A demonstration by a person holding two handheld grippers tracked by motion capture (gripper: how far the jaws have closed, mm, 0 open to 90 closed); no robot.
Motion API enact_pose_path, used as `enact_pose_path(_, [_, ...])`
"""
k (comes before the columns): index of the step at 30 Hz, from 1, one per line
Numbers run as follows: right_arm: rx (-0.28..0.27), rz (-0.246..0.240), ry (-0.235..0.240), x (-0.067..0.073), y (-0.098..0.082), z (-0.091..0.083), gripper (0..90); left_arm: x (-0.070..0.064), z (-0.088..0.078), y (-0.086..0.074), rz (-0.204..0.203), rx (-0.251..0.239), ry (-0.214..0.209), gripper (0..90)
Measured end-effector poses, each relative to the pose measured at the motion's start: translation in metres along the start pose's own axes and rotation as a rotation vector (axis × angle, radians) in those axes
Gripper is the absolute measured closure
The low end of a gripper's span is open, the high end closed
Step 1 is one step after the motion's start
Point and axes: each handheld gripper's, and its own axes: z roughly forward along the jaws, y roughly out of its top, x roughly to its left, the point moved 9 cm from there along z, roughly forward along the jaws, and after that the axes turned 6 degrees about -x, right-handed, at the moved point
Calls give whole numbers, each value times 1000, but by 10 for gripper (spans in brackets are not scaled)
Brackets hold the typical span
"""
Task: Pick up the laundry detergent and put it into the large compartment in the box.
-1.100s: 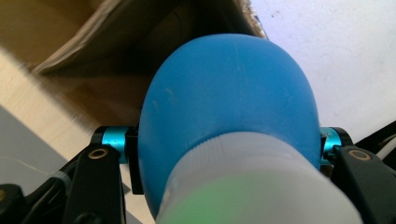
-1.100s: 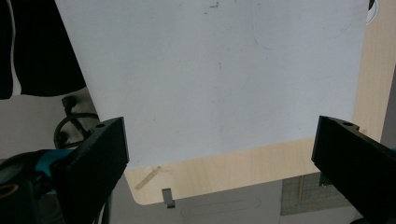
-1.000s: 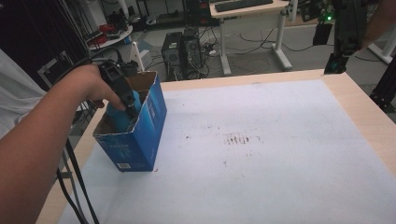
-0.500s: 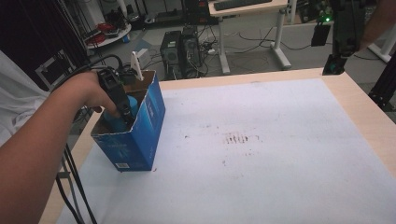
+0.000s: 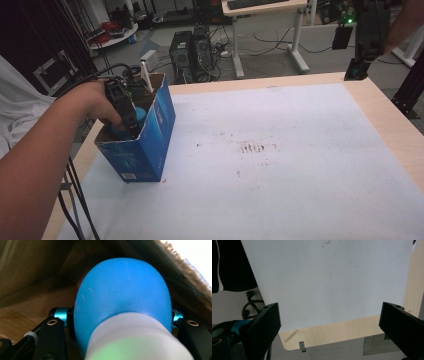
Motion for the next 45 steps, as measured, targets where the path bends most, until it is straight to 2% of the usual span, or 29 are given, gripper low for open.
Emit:
enact_pose_path(8, [-2, -3, 2, 0, 4, 1, 28, 0, 0, -2, -14, 3, 6, 389])
enact_pose_path(15, [-3, 3, 0, 1, 5, 0, 28, 1, -8, -5, -9, 14, 23, 334])
enact_pose_path(23, [-5, 3, -3, 3, 3, -2, 29, -1, -13, -6, -29, -11, 19, 316])
enact_pose_path(30, [-8, -3, -5, 3, 4, -4, 29, -4, -26, -6, -22, -17, 17, 282])
enact_pose_path(33, [-10, -8, -2, 4, 5, -5, 29, -4, -33, -6, -16, -15, 33, 258])
enact_pose_path(36, [-11, -10, -3, 4, 6, -5, 29, -6, -41, -7, -32, -20, 29, 230])
enact_pose_path(40, [-9, -7, -5, 4, 5, -6, 29, -10, -51, -7, -23, -26, 24, 210])
enact_pose_path(42, [-6, -2, -4, 5, 5, -6, 29, -11, -56, -7, -1, -24, 24, 210])
enact_pose_path(45, [-6, -2, -1, 5, 5, -6, 29, -15, -62, -4, -16, -42, 7, 169])
